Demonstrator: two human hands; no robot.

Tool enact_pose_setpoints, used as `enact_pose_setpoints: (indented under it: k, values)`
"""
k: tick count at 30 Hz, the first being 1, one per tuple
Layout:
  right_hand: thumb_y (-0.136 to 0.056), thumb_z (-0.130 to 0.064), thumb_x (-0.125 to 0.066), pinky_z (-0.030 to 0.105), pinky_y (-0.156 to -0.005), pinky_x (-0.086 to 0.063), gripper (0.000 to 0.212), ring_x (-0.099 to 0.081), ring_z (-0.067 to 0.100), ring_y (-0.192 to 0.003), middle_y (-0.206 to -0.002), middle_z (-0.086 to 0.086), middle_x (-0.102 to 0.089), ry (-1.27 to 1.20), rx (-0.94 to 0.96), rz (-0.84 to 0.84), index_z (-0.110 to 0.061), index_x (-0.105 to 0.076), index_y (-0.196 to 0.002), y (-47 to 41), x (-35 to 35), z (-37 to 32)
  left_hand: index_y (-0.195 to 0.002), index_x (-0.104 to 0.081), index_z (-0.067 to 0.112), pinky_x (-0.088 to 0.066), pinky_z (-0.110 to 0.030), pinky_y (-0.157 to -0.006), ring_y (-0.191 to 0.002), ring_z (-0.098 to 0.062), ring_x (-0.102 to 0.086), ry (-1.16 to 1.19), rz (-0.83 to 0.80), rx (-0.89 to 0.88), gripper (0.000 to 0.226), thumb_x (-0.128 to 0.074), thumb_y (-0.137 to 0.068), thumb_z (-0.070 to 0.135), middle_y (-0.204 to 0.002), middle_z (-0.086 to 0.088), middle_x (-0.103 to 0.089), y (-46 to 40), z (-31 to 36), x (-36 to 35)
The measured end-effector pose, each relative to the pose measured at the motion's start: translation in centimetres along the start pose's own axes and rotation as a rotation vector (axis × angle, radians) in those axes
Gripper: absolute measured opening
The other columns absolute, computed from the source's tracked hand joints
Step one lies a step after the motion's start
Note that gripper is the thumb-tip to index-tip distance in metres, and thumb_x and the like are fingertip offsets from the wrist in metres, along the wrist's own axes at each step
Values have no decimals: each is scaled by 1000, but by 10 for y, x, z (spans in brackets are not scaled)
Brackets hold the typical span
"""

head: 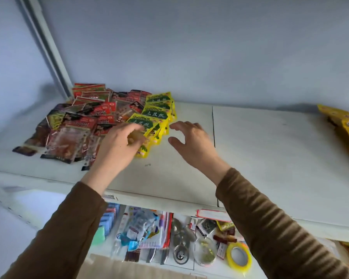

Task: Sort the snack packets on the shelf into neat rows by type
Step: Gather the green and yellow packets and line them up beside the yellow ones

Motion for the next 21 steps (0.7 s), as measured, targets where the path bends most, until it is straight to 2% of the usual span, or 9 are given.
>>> enact_pose_setpoints:
  k: [6, 11, 15, 19, 21]
  values:
    - [-95, -36, -60, 34, -87, -45, 45, -58, 28, -113, -124, 3, -67, -48, -118, -50, -20, -55, -136, -31, -38, 1, -125, -67, 28, -36, -28, -93, -125, -17, -54, -33, -47, 5, 27, -63, -99, 31, -134, 8, -63, -19, -32, 5]
    - [-95, -40, -59, 33, -85, -44, 55, -60, 29, -111, -117, 4, -69, -47, -258, -92, -18, -46, -143, -54, -66, 1, -128, -65, 29, -38, -28, -92, -125, -16, -53, -58, -100, -57, 29, -61, -99, 31, -135, 7, -62, -40, -52, 2]
    - [-96, -47, -55, 36, -83, -43, 59, -61, 35, -110, -116, 10, -69, -48, -362, -87, -16, -40, -144, -68, -83, -2, -138, -58, 30, -39, -38, -107, -135, -17, -45, -109, -229, -137, 39, -60, -99, 37, -144, 7, -54, -59, -65, -5]
    - [-93, -52, -55, 35, -84, -45, 63, -60, 33, -112, -124, 9, -64, -180, -506, -27, -19, -38, -144, -78, -100, -8, -148, -48, 28, -39, -43, -113, -139, -21, -40, -185, -358, -233, 54, -58, -98, 46, -151, 4, -48, -70, -75, -19]
    - [-90, -47, -63, 41, -87, -52, 64, -64, 28, -103, -116, 3, -66, -347, -570, 61, -23, -38, -143, -83, -107, -13, -151, -43, 27, -41, -41, -112, -137, -20, -43, -172, -336, -277, 60, -59, -97, 49, -152, 3, -47, -73, -80, -24]
Point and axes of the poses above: each hand's wrist, its own y-axis away from the middle knuckle, its own x-axis out of the back of the hand, z = x × y, the point moved 3 cm from there along -y, towards the middle knuckle
